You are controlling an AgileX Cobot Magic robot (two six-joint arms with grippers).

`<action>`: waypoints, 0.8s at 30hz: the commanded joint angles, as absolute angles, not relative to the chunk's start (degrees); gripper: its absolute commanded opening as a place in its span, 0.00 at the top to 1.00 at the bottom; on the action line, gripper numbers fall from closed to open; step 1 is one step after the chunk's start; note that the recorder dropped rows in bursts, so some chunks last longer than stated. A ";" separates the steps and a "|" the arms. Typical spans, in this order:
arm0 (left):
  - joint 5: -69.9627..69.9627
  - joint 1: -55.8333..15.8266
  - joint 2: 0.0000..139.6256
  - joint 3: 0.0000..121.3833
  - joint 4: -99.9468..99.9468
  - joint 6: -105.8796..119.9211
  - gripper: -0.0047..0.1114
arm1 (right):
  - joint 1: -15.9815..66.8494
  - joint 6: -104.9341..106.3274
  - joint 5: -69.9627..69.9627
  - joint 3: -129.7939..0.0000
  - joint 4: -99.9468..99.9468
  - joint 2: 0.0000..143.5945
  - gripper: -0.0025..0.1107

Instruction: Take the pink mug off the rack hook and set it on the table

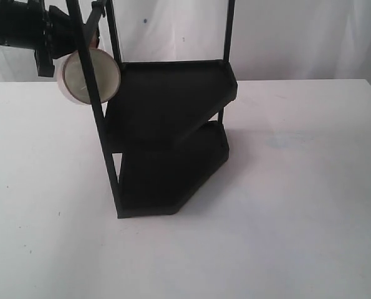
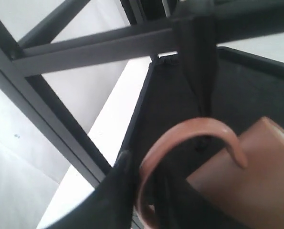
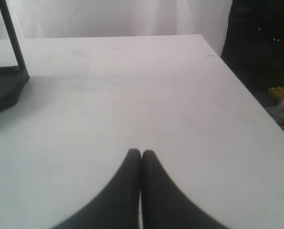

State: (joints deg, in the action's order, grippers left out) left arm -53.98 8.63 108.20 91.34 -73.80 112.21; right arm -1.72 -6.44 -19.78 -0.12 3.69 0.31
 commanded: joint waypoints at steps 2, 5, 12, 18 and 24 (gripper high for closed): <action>-54.03 8.23 108.40 91.57 -71.42 119.91 0.96 | -1.99 -6.56 -19.58 0.00 3.98 0.00 0.98; -54.03 8.23 108.40 91.57 -71.42 117.82 0.96 | -1.99 -6.56 -19.58 0.00 3.98 0.00 0.98; -54.90 9.06 106.15 91.57 -71.42 117.71 0.96 | -1.99 -6.56 -19.58 0.00 3.98 0.00 0.98; -56.58 9.31 103.03 91.57 -66.47 117.29 0.96 | -1.99 -6.56 -19.58 0.00 3.98 0.00 0.98; -56.25 9.31 100.30 91.57 -61.99 111.75 0.96 | -1.99 -6.56 -19.58 0.00 3.98 0.00 0.98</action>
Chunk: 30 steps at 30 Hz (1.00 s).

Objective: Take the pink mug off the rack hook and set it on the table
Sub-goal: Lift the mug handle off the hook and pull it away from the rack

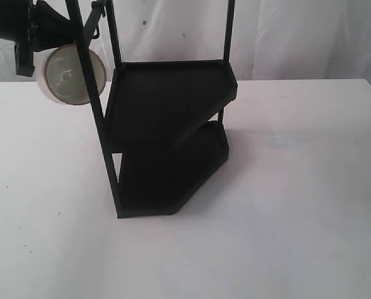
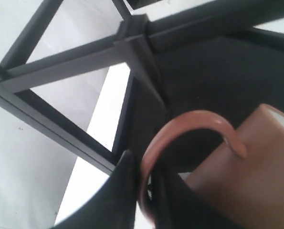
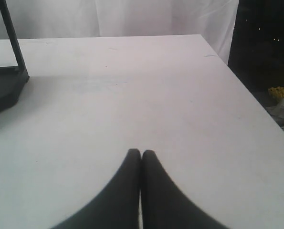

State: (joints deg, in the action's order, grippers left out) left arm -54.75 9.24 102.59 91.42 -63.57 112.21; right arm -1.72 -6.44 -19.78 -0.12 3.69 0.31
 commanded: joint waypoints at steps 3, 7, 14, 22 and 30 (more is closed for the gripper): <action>-54.84 9.31 99.37 91.57 -61.75 106.46 0.96 | -1.99 -6.56 -19.58 0.00 3.98 0.00 0.98; -54.84 9.31 98.01 91.57 -59.97 98.66 0.96 | -1.99 -6.56 -19.58 0.00 3.98 0.00 0.98; -56.19 10.18 96.88 91.44 -55.46 81.50 0.96 | -1.99 -6.56 -19.58 0.00 3.98 0.00 0.98; -58.22 12.45 94.35 88.60 -50.52 72.77 0.96 | -1.99 -6.56 -19.58 0.00 3.98 0.00 0.98; -49.87 15.34 85.30 77.67 -58.95 72.97 0.96 | -1.99 -6.56 -19.58 0.00 3.98 0.00 0.98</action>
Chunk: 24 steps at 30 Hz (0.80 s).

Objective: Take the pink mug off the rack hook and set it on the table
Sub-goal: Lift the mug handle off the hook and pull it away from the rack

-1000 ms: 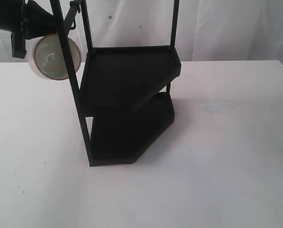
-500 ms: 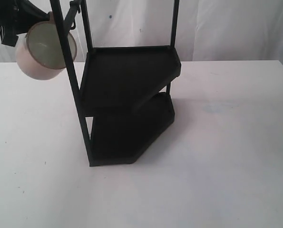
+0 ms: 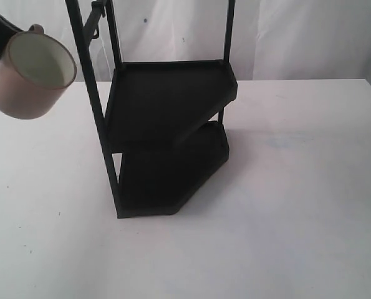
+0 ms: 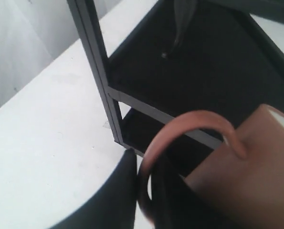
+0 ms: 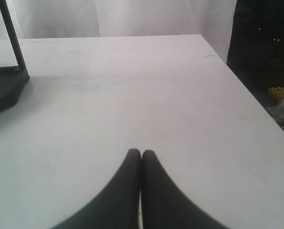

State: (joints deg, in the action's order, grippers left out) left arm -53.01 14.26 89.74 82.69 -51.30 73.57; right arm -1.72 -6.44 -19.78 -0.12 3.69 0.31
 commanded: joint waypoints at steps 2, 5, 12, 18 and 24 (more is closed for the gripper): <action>-47.13 15.34 83.40 73.79 -62.96 74.63 0.96 | -1.99 -6.56 -19.58 0.00 3.98 0.00 0.98; -43.30 15.34 81.47 68.23 -69.36 78.39 0.96 | -1.99 -6.56 -19.58 0.00 3.98 0.00 0.98; -37.74 15.34 80.02 58.96 -88.39 90.44 0.96 | -1.99 -6.56 -19.58 0.00 3.98 0.00 0.98; -38.75 15.34 80.02 54.72 -98.17 99.56 0.96 | -1.99 -6.56 -19.58 0.00 3.98 0.00 0.98; -39.01 15.34 80.02 53.02 -99.95 100.66 0.96 | -1.99 -6.56 -19.58 0.00 3.98 0.00 0.98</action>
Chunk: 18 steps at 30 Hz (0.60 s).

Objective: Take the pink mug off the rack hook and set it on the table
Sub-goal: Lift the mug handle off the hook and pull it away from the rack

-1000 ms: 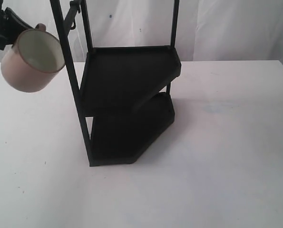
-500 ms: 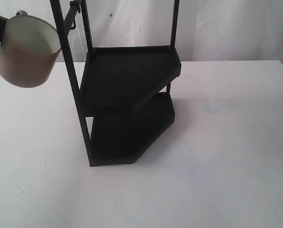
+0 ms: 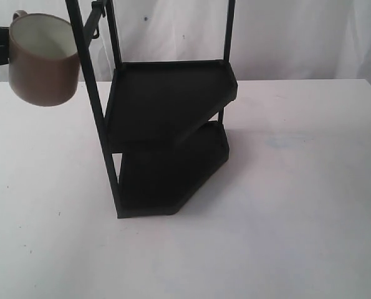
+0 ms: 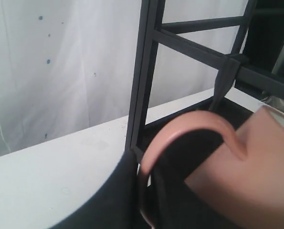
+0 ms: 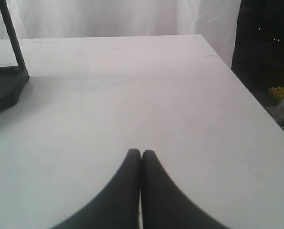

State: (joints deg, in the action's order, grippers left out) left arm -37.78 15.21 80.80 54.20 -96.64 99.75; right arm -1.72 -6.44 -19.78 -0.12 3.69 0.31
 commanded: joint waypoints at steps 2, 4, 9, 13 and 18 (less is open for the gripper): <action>-39.01 15.34 80.02 51.96 -99.95 100.91 0.96 | -1.99 -6.56 -19.58 0.00 3.98 0.00 0.98; -38.81 15.34 80.02 50.44 -99.95 101.73 0.96 | -1.99 -6.56 -19.58 0.00 3.98 0.00 0.98; -41.93 15.23 81.09 49.68 -99.95 96.33 0.96 | -1.99 -6.56 -19.58 0.00 3.98 0.00 0.98; -45.28 15.23 81.09 49.68 -99.95 96.16 0.96 | -1.99 -6.56 -19.58 0.00 3.98 0.00 0.98; -42.28 15.23 81.09 50.39 -99.95 95.45 0.96 | -1.99 -6.56 -19.58 0.00 3.98 0.00 0.98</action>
